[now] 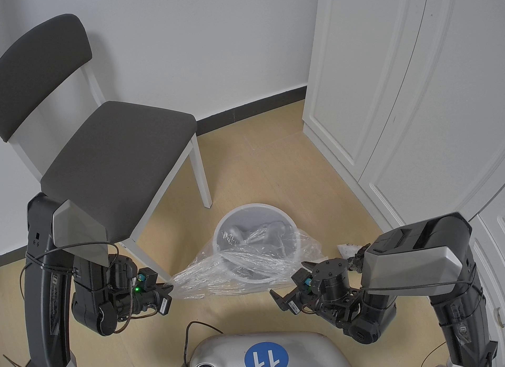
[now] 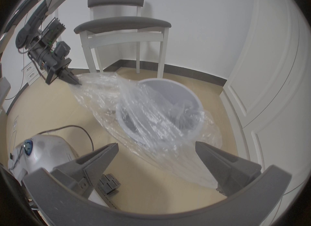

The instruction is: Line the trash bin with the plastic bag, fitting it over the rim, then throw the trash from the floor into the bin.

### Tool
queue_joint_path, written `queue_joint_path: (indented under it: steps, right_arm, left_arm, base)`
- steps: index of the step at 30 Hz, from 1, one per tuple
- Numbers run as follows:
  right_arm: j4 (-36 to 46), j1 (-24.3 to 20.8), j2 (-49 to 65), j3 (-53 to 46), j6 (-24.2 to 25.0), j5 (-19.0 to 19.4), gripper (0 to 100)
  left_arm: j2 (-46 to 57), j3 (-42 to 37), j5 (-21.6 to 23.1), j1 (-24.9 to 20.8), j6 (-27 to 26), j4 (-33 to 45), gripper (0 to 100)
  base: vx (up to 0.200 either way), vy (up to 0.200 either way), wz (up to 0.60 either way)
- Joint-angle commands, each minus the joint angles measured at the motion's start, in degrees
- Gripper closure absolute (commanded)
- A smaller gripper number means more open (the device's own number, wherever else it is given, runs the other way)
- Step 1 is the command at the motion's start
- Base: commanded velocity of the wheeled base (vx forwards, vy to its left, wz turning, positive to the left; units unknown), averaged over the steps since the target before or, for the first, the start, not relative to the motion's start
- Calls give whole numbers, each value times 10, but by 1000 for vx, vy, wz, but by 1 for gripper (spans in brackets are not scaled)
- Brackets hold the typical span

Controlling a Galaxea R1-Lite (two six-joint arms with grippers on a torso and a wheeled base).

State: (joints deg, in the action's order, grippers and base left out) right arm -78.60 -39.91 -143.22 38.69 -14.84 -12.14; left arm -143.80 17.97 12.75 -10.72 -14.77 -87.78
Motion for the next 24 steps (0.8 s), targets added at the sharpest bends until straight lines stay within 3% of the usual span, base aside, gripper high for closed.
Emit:
queue_joint_path:
  steps: [1, 14, 15, 24]
  right_arm:
    - [-1, 3, -47, 32, 1, -3, 0]
    - [-1, 26, -74, 109, 7, -15, 0]
    - [-1, 26, -75, 111, 7, -15, 100]
    - [-26, 32, -50, 101, 7, -15, 100]
  left_arm:
    - [-1, 2, 0, -1, 0, 0, 100]
    - [-1, 4, 0, -1, 6, 0, 100]
    - [-1, 4, 0, -1, 6, 0, 100]
    - [-1, 4, 0, -2, 6, 0, 100]
  base:
    - [0, 0, 0]
    - [0, 0, 0]
    - [0, 0, 0]
    - [0, 0, 0]
